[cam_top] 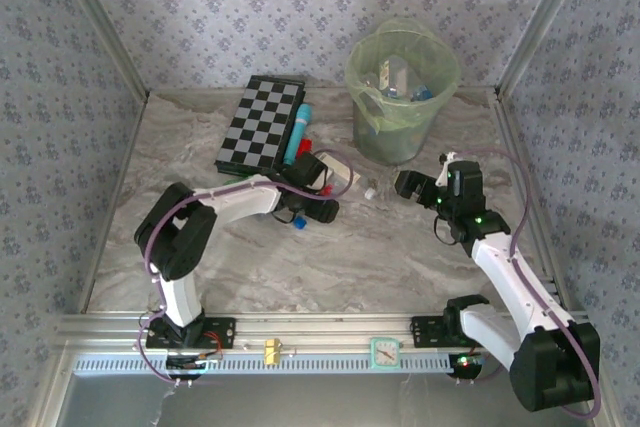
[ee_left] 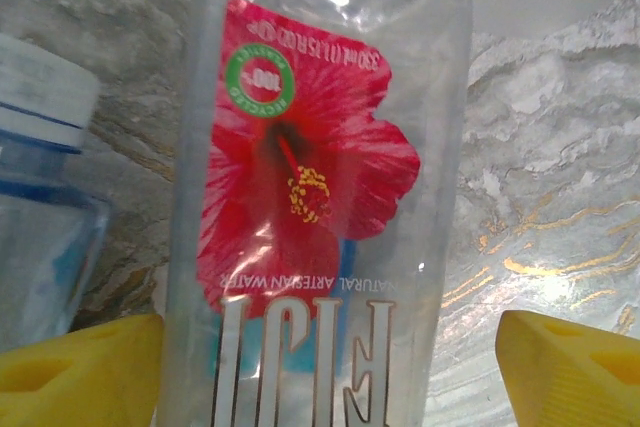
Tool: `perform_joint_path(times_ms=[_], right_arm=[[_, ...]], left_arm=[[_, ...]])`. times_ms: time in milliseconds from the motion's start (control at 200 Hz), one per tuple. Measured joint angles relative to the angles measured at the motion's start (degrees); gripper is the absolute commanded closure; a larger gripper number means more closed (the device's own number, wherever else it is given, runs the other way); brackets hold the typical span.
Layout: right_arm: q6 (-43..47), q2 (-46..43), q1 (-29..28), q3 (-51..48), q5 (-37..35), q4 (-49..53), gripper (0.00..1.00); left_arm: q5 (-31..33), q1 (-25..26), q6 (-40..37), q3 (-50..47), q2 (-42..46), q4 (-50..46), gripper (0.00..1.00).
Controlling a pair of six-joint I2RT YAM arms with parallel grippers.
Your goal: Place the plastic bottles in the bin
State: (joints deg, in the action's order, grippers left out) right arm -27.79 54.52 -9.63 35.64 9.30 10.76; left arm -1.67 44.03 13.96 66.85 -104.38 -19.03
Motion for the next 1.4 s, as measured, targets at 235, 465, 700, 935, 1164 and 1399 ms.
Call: perform_joint_path(times_ms=[235,465,700,935,1164,1399], right_arm=[[0.3,-1.1,1.4,-1.0,2.4,-1.4,0.0],[0.1,-0.3,1.5,-1.0,2.7,-1.3,0.0],[-0.5,-0.7,1.1,-1.4,4.2,-2.6,0.0],[-3.2,-0.5,-4.1,-2.0,7.3,-8.1,0.0],[-5.4,3.7,-12.0,-1.9,9.6,-16.6,0.0],[-7.3,11.3,-17.8,1.5,12.3,-23.7,0.0]], left_arm=[[0.0,0.1,0.0,0.8,-2.4,-0.5,0.16],[0.2,0.1,-0.7,0.9,-3.4,-0.5,0.38],[0.2,0.1,-0.4,-0.9,-2.1,2.0,0.46],[-1.3,0.2,2.3,-9.6,9.0,8.1,0.46],[-3.0,0.2,5.7,-15.9,19.4,16.3,0.46],[-4.4,0.2,7.4,-21.3,25.7,21.4,0.46]])
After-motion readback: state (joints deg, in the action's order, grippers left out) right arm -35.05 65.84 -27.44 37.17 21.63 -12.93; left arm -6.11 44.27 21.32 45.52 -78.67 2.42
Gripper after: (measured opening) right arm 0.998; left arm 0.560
